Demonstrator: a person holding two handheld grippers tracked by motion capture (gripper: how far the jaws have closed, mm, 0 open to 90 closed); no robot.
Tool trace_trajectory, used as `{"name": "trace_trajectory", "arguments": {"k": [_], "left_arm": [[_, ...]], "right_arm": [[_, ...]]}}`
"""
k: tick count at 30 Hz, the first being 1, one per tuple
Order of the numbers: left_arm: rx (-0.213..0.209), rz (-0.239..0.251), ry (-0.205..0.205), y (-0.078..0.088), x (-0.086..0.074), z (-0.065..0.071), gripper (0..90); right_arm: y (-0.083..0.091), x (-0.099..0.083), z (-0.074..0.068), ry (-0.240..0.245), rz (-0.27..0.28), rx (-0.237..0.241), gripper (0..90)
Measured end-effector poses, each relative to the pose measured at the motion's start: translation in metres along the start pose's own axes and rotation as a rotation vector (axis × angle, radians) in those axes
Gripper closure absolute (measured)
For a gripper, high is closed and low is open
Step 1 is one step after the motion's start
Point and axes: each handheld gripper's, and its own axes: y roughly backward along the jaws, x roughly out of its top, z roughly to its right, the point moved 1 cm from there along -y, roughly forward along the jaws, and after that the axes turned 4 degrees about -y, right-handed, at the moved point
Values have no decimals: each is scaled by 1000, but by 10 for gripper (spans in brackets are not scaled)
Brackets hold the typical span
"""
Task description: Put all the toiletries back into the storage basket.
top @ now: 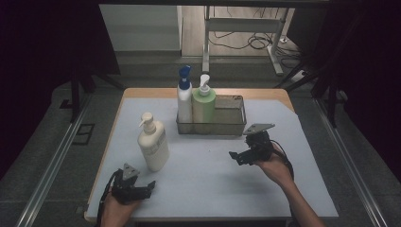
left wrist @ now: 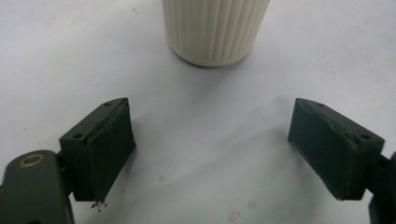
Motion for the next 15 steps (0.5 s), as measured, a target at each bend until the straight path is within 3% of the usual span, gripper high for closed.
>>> {"name": "trace_trajectory", "arguments": {"k": [15], "left_arm": [[34,3,-17,1,8,-4,248]], "right_arm": [[-3,-48,4,-31,-7,-13,0]]}}
